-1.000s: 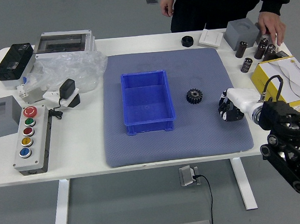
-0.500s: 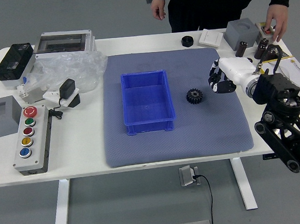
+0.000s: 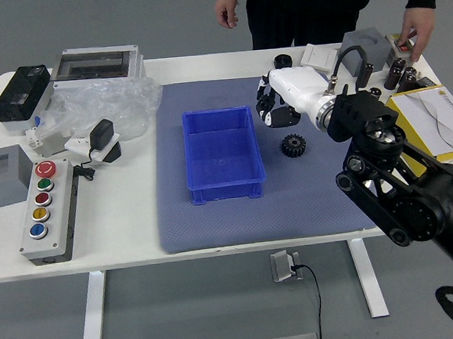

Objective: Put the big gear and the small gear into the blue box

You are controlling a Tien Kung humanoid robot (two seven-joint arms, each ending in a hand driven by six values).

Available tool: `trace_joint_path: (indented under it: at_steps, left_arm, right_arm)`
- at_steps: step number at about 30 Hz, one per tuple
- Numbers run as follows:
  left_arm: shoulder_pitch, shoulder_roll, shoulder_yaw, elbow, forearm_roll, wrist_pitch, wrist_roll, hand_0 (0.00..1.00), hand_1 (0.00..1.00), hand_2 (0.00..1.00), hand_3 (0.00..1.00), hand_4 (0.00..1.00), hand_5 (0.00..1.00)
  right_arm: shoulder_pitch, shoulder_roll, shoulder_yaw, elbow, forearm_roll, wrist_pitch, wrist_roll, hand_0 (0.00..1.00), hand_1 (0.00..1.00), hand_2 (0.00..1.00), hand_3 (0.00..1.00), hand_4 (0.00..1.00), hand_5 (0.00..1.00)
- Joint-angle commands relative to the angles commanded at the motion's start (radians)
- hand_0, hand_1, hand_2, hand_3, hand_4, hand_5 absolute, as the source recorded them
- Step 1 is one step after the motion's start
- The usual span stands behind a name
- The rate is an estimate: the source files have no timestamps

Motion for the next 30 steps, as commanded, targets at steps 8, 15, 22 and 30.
trace_joint_path:
  at_steps: [8, 15, 22, 30]
  left_arm:
    - [-0.004, -0.004, 0.012, 0.000, -0.003, -0.005, 0.001, 0.890, 0.873, 0.869, 0.850, 0.832, 0.540]
    - [-0.003, -0.005, 0.011, 0.000, 0.000, -0.006, 0.002, 0.890, 0.872, 0.868, 0.850, 0.832, 0.540]
    - [-0.004, -0.006, 0.010, 0.000, 0.001, -0.006, 0.002, 0.890, 0.872, 0.869, 0.848, 0.831, 0.541]
    - [-0.006, -0.007, 0.010, 0.000, -0.002, -0.006, 0.002, 0.890, 0.872, 0.868, 0.848, 0.833, 0.540]
  right_arm:
    - [0.037, 0.065, -0.078, -0.031, 0.007, 0.002, 0.003, 0.581, 0.467, 0.480, 0.546, 0.456, 0.199]
    - [0.040, 0.081, -0.108, -0.055, 0.044, 0.041, 0.017, 0.606, 0.542, 0.563, 0.645, 0.482, 0.235]
    - [0.041, 0.079, -0.098, -0.066, 0.067, 0.064, 0.030, 0.802, 0.763, 0.894, 0.998, 0.821, 0.401]
    - [0.041, 0.073, -0.081, -0.064, 0.085, 0.071, 0.035, 0.810, 0.782, 0.916, 0.998, 0.847, 0.423]
